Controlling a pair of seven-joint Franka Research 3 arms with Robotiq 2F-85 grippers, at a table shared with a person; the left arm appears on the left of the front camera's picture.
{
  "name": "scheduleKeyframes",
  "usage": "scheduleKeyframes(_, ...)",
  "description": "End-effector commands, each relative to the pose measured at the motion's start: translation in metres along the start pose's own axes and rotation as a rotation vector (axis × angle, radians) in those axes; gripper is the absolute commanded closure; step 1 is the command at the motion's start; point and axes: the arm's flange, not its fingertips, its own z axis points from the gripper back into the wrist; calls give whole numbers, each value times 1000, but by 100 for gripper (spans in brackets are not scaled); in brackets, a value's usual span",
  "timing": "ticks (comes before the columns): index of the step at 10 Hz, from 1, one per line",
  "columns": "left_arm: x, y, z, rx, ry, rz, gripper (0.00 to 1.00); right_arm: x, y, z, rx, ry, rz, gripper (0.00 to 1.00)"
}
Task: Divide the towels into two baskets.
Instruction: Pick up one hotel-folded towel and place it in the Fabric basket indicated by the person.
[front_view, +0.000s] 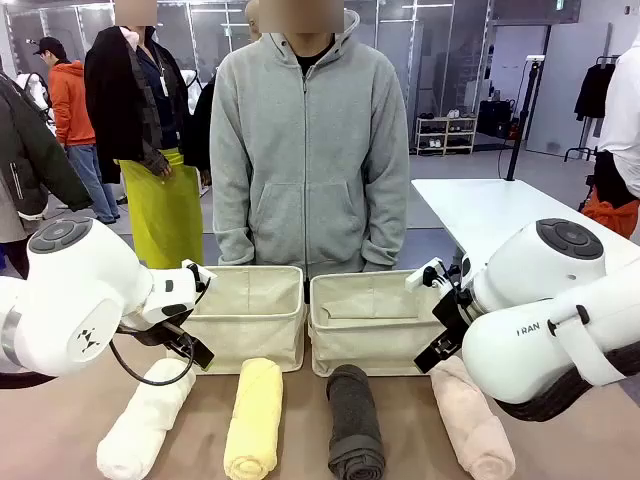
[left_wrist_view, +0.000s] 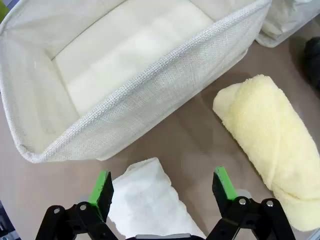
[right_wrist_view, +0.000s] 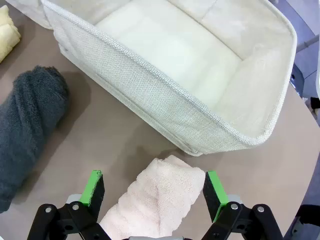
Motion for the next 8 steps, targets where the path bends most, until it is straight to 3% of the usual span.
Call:
scheduleKeyframes(1,0,0,0,0,0,0,0,0,0,0,0,0,0,0)
scheduleKeyframes(8,0,0,0,0,0,0,0,0,0,0,0,0,0,0)
